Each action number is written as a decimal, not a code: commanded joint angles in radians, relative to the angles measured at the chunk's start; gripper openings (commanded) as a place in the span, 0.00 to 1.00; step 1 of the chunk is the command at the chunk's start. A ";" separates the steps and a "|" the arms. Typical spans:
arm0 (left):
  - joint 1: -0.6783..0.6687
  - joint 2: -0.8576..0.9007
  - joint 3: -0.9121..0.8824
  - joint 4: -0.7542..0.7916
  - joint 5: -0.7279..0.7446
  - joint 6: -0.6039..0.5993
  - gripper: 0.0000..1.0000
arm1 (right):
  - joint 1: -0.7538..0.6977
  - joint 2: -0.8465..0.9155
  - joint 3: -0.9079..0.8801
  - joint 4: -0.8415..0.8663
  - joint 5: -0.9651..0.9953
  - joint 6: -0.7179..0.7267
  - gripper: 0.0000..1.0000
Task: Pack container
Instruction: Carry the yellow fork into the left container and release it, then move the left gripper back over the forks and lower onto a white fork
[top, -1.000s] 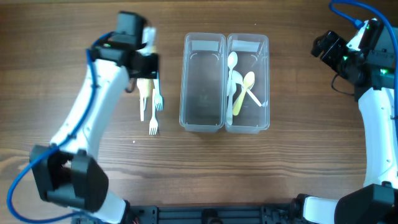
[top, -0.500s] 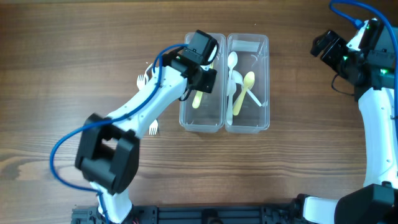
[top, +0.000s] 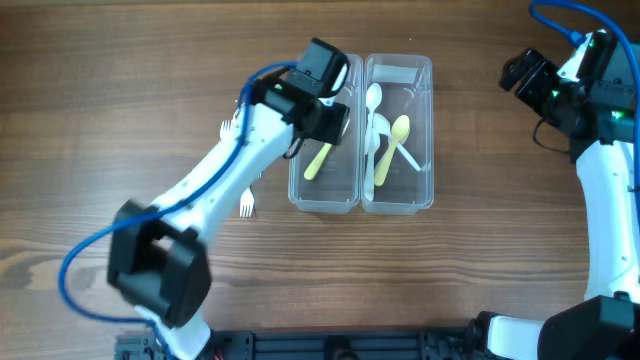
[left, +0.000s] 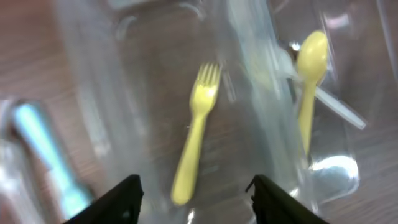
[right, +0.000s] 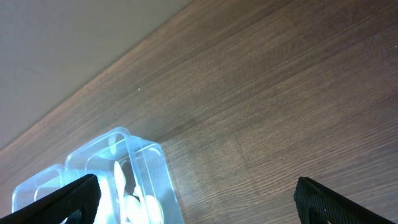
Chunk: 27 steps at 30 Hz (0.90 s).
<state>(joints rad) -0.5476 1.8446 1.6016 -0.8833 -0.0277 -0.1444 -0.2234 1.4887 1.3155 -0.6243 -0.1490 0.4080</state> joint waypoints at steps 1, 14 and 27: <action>0.080 -0.022 0.006 -0.103 -0.146 -0.002 0.62 | 0.000 0.011 0.001 0.003 -0.005 0.014 1.00; 0.389 0.003 -0.274 0.061 -0.048 -0.019 0.52 | 0.000 0.011 0.001 0.003 -0.005 0.013 1.00; 0.415 0.143 -0.326 0.199 -0.071 -0.017 0.45 | 0.000 0.011 0.001 0.003 -0.005 0.013 1.00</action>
<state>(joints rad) -0.1429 1.9617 1.2827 -0.6918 -0.0929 -0.1593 -0.2234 1.4887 1.3155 -0.6243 -0.1490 0.4080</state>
